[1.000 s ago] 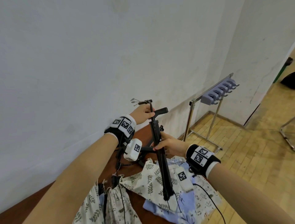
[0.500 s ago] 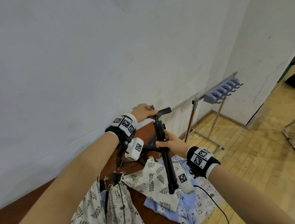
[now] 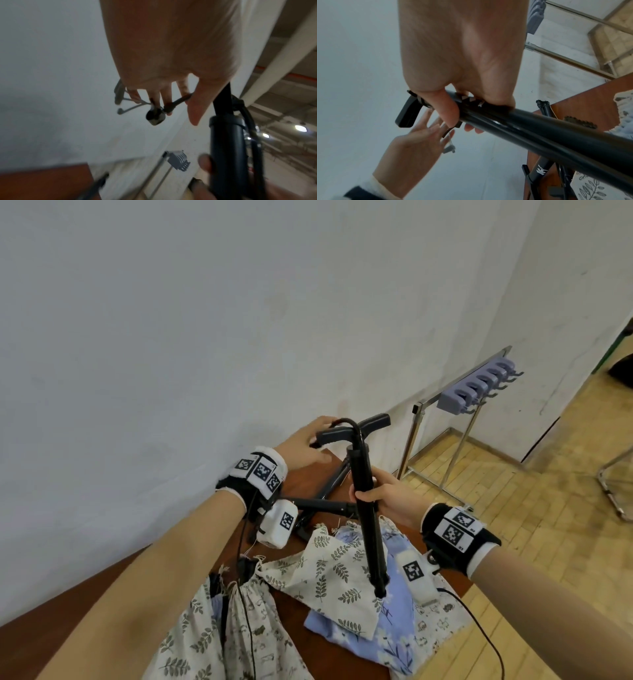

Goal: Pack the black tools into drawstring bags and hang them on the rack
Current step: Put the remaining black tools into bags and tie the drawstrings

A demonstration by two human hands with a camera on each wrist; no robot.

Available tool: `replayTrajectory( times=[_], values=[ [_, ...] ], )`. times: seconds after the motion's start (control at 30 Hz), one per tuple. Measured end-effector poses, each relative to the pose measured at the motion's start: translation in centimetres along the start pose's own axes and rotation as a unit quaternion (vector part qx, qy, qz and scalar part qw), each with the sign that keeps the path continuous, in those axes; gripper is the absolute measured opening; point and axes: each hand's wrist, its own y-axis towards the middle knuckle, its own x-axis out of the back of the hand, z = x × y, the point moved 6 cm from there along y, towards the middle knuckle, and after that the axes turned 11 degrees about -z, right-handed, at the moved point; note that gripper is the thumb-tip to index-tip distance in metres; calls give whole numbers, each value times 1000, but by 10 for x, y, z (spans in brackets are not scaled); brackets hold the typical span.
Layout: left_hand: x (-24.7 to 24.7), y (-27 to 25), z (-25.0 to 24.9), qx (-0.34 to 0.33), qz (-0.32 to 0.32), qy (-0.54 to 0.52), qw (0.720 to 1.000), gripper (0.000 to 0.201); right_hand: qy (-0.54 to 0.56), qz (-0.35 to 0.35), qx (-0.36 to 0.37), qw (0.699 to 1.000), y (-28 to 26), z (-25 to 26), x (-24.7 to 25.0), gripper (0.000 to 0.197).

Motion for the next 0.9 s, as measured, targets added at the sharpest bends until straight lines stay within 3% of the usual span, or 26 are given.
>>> replayTrajectory(
  times=[0.07,0.2,0.3,0.43,0.57,0.7,0.8,0.9],
  values=[
    [-27,-13,7,53,35,-141,988,63,2,-22,10,1000,2,1,0,37],
    [-75,-25,16,173,46,-333,926,53,-80,-74,12,994,11,-5,-1,44],
    [-84,-26,13,199,59,-361,909,29,-134,-129,16,982,16,-15,6,50],
    [-99,-27,18,214,67,-400,889,41,-72,-184,47,979,25,-25,18,54],
    [-113,-24,28,240,51,-417,875,50,-34,-212,-1,977,37,-40,34,38],
    [-124,-19,36,288,57,-499,815,42,39,-231,-51,971,50,-51,55,36],
    [-119,-7,31,282,44,-507,813,44,47,-256,-57,964,61,-49,73,27],
    [-84,3,58,282,-87,-431,853,36,61,-260,-50,962,69,-39,95,14]
  ],
)
